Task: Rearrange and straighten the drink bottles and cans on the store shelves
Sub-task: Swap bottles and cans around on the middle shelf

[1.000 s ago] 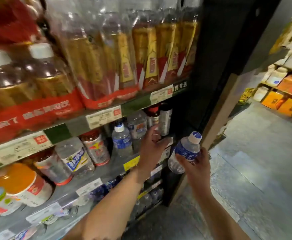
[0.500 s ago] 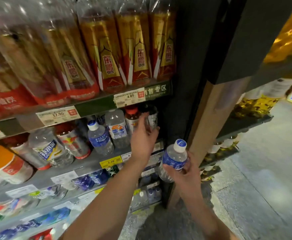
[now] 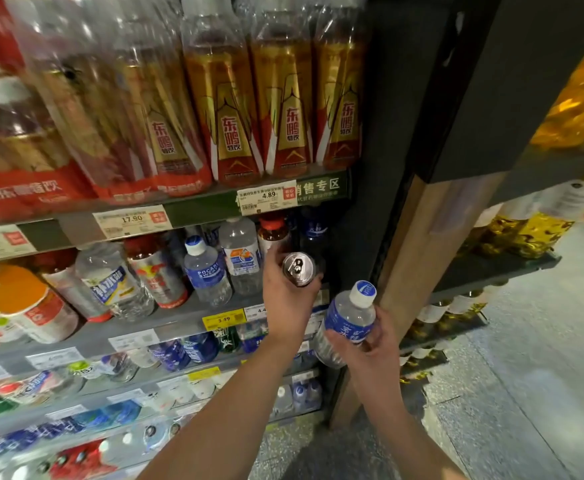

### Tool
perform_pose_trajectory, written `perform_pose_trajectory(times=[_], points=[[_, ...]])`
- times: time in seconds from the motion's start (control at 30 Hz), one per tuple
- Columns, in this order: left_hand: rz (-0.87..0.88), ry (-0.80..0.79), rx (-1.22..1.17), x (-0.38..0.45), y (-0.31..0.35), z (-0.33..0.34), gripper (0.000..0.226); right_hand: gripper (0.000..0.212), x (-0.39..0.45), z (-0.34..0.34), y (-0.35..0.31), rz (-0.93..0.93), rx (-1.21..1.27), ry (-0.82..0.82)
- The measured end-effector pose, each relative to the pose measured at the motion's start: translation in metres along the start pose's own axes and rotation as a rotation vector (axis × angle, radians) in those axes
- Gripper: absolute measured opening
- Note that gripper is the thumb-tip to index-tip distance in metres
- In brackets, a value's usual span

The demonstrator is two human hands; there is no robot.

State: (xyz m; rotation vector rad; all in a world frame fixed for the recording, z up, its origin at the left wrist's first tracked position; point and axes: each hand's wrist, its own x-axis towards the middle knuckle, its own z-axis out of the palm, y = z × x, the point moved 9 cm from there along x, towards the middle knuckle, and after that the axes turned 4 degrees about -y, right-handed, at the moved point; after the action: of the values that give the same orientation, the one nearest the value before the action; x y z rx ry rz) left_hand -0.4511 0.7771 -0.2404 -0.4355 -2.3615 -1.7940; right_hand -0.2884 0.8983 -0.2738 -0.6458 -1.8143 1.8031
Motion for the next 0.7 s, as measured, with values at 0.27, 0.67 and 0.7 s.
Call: perform_pose_trajectory(times=[0.27, 0.67, 0.7], points=[[-0.138, 0.111, -0.091, -0.022, -0.007, -0.035, 0.05, 0.071, 0.003, 0.004, -0.008, -0.025, -0.016, -0.03], [-0.484, 0.338, -0.707, -0.02, -0.047, -0.119, 0.079, 0.07, 0.075, 0.06, -0.03, -0.066, 0.033, -0.03], [-0.491, 0.337, -0.715, -0.02, -0.048, -0.124, 0.088, 0.072, 0.082, 0.065, -0.028, -0.068, 0.013, -0.025]])
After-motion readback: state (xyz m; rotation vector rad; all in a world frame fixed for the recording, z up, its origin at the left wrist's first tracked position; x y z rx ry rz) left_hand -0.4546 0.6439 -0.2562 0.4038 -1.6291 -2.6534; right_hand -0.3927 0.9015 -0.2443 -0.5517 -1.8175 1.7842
